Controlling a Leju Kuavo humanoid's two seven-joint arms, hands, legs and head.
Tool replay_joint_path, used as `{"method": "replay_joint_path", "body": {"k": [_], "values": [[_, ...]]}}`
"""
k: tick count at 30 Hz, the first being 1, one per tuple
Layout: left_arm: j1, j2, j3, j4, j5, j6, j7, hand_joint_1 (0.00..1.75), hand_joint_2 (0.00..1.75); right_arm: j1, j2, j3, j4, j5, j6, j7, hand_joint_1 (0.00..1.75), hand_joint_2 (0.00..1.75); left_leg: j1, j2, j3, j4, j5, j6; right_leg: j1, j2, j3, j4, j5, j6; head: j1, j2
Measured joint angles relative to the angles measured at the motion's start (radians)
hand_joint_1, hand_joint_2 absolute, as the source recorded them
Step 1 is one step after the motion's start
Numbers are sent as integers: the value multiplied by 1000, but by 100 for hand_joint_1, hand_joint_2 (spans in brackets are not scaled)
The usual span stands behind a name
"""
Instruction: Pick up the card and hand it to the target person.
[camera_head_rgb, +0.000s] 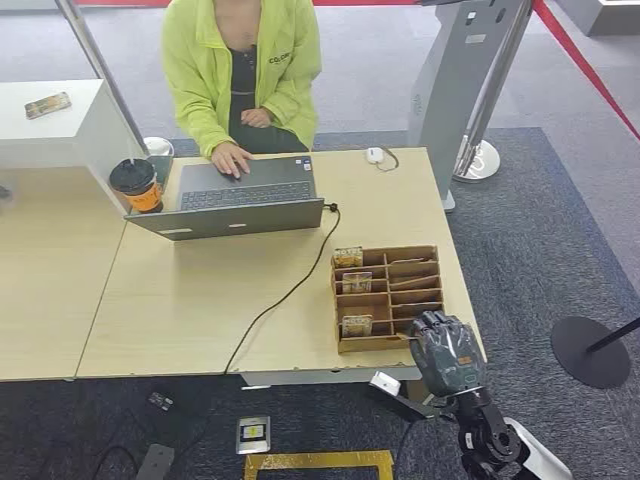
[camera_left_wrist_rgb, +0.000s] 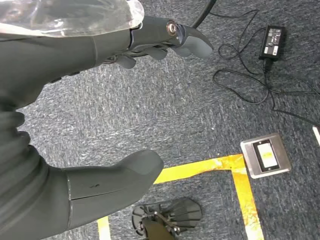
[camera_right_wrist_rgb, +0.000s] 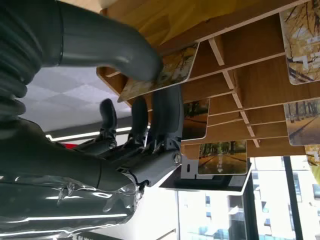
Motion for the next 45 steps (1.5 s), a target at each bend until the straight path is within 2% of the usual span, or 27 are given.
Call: {"method": "replay_joint_path", "body": {"k": [11,19,25,30,36,41,45], "values": [[1,0,-10,0,8,0,-8,0,175,-5,8,-4,5,93,0,19,175,175,0,0,0,0,0,0,0,0,0,0,0,0,0,0],[7,0,-11,0,14,1,-8,0,175,19,9,-19,-77,131,19,35,175,175,0,0,0,0,0,0,0,0,0,0,0,0,0,0],[10,0,-11,0,22,2,-6,0,175,56,3,-47,-248,112,81,-1,175,175,0,0,0,0,0,0,0,0,0,0,0,0,0,0],[12,2,-11,2,24,2,-3,0,175,84,-28,-94,-455,101,180,-22,175,175,0,1,0,0,0,0,0,0,0,0,0,0,0,0],[12,3,-11,5,23,2,-4,0,175,91,-69,-163,-673,47,218,-57,175,175,0,1,0,0,0,0,0,1,0,0,0,0,1,0],[2,1,-16,5,5,-1,3,0,175,26,-82,-196,-770,19,261,-113,175,175,0,3,1,0,0,0,0,2,0,0,1,0,0,0],[-17,-4,-23,5,-16,-9,9,0,175,-87,-81,-187,-745,16,265,-136,175,175,0,4,0,0,1,-1,0,3,0,0,2,-2,1,0]]}}
